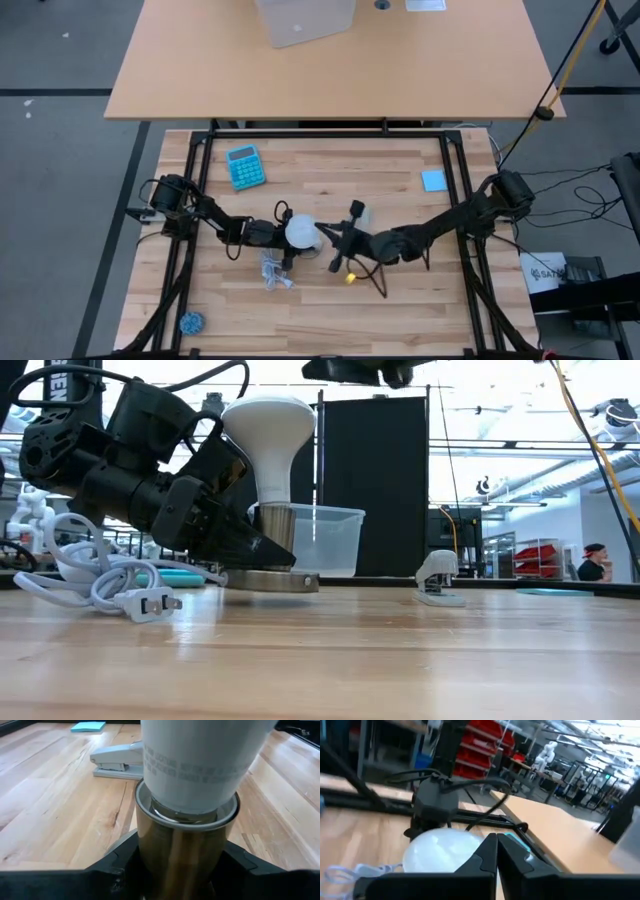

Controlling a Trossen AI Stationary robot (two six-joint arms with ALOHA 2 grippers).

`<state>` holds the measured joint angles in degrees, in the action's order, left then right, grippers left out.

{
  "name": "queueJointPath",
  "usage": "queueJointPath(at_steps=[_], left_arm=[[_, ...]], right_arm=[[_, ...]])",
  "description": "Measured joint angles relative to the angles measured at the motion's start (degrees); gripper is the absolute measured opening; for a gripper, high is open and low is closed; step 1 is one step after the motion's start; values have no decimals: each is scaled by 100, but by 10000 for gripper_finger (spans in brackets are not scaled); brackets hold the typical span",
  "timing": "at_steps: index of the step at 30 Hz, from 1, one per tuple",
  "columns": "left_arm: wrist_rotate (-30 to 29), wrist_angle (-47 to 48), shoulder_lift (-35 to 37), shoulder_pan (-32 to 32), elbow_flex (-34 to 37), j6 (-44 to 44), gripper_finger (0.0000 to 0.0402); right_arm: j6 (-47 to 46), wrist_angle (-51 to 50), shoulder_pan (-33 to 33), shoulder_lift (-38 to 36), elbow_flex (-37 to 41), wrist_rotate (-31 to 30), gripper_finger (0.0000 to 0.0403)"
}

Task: Screw lightbulb
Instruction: Remove the light bulb from the lamp

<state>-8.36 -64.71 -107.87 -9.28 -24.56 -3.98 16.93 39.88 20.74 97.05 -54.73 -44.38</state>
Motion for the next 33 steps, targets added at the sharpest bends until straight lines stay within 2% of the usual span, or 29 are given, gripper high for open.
queueJointPath(at_steps=[4, 7, 10, 16, 33], left_arm=[[2, 32, 0, 0, 0, 1, 177], [2, 73, 2, 0, 0, -1, 177], [2, 79, 2, 0, 0, -1, 177], [9, 179, 0, 0, 3, 1, 177], [37, 240, -2, 9, 13, 14, 177]], right_arm=[[285, -1471, -60, -6, -730, 226, 0], [51, -2868, -170, -11, -1266, 441, 0], [-197, -3684, -291, -11, -1487, 620, 0], [-657, -4358, -520, 31, -1518, 1252, 0], [-623, -4598, -584, 108, -1525, 1706, 0]])
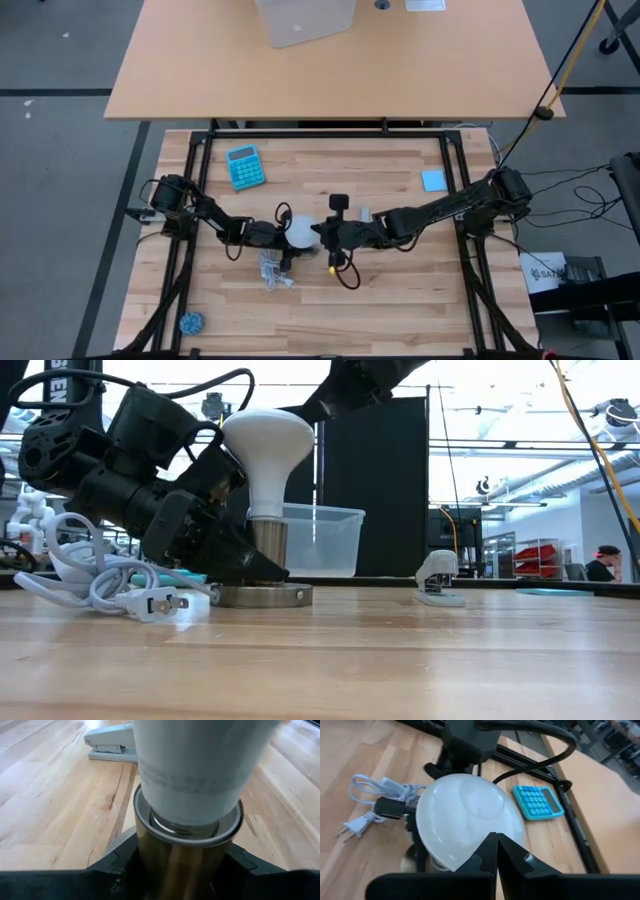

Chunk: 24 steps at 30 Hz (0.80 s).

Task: Screw lightbulb
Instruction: Remove the light bulb from the lamp

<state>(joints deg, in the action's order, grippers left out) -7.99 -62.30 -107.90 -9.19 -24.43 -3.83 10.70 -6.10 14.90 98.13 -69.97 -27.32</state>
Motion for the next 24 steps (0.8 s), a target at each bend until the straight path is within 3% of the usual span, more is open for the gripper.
queueJointPath(at_steps=[13, 24], left_arm=[[-9, -6, 0, 2, -2, 7, 177], [-60, 15, 0, 9, -4, -18, 177]], right_arm=[[-141, -349, 4, 7, 2, 294, 0], [270, 138, 37, 30, 17, 242, 0]])
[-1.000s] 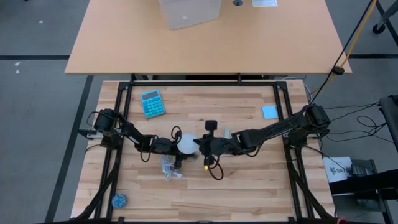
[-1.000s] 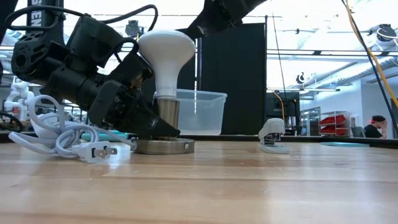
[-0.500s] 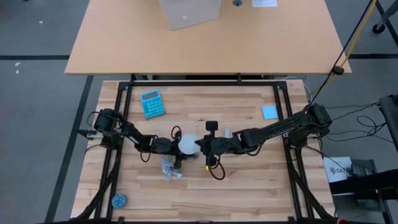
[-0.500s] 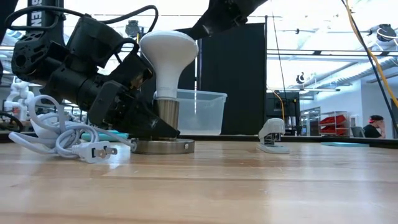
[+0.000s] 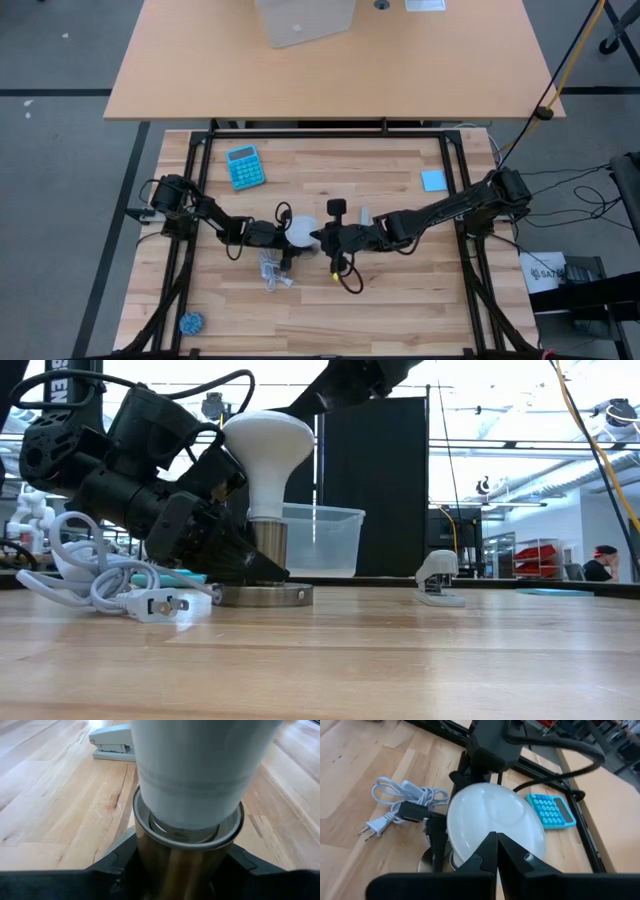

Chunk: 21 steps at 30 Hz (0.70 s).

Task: Screw lightbulb
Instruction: Remove the light bulb from the lamp

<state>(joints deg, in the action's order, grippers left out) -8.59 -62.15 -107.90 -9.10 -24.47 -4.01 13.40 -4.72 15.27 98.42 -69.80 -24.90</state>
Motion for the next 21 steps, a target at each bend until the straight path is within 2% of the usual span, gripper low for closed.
queueJointPath(at_steps=[9, 16, 21], left_arm=[[-21, -47, 0, 4, -12, -7, 177], [8, -120, 13, -2, -28, 4, 177], [15, -80, 13, -2, -25, 4, 177]], right_arm=[[516, 336, -6, 13, -80, -7, 0], [1184, 392, -17, 16, -514, -824, 0], [1275, 254, -24, 10, -625, -735, 0]])
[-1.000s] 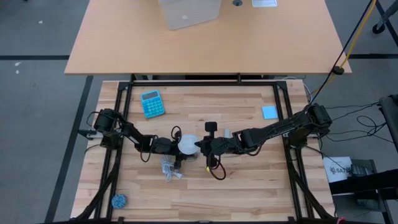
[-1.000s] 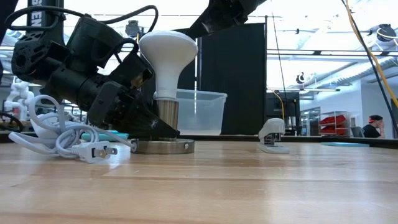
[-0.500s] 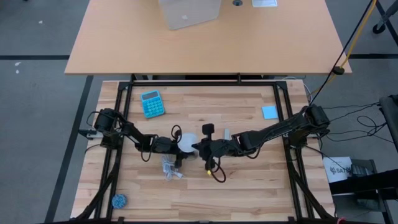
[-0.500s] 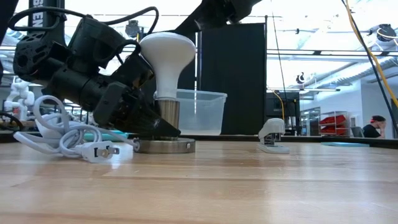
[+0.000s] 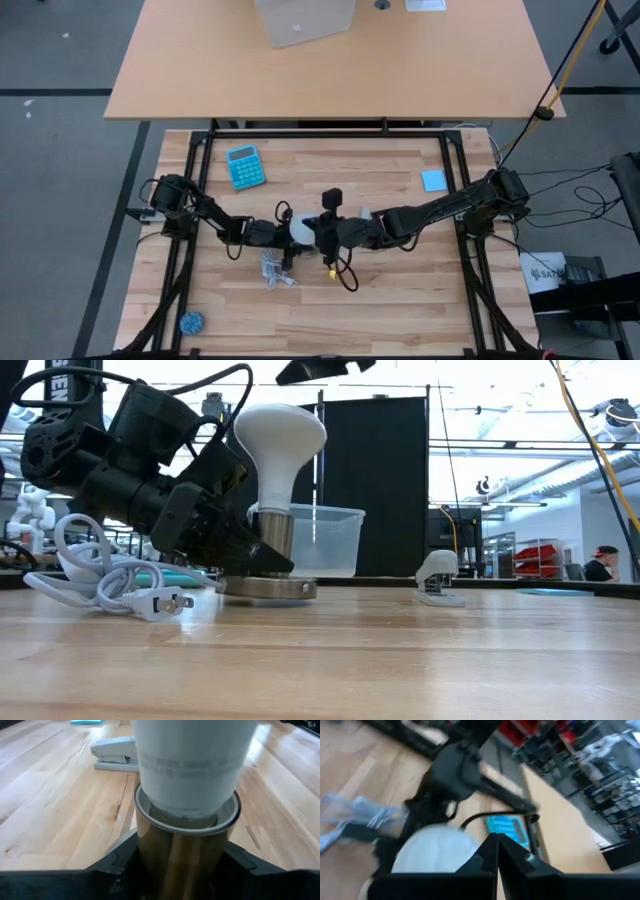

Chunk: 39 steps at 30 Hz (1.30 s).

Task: Screw lightbulb
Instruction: Remove the light bulb from the lamp

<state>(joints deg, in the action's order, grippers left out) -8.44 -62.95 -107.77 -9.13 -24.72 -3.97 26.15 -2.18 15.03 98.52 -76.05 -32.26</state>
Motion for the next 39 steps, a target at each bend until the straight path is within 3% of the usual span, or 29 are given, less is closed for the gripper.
queueJointPath(at_steps=[3, 5, 9, 19, 31, 33, 37, 39], left_arm=[[6, 6, 0, 0, 1, 0, 177], [12, 88, -20, 0, 29, -21, 177], [26, 112, -17, 4, 19, -22, 177], [25, 30, 1, 0, 8, 0, 177], [49, 32, 0, 0, 10, -20, 177], [50, 35, 0, 0, 12, -20, 177], [51, 158, -5, 0, 20, -40, 177], [68, 116, -22, 10, 27, -56, 176]], right_arm=[[-393, -641, -71, 118, -14, 773, 0], [-719, -806, -143, 310, -37, 949, 0], [-740, -766, -139, 421, -45, 818, 0], [180, -230, 48, -89, 4, 478, 0], [1146, 812, 175, -181, -8, -378, 0], [844, 441, 131, -151, -18, -230, 0], [-350, -838, -157, 197, -17, 1100, 0], [-734, -1030, -210, 387, -74, 1222, 0]])
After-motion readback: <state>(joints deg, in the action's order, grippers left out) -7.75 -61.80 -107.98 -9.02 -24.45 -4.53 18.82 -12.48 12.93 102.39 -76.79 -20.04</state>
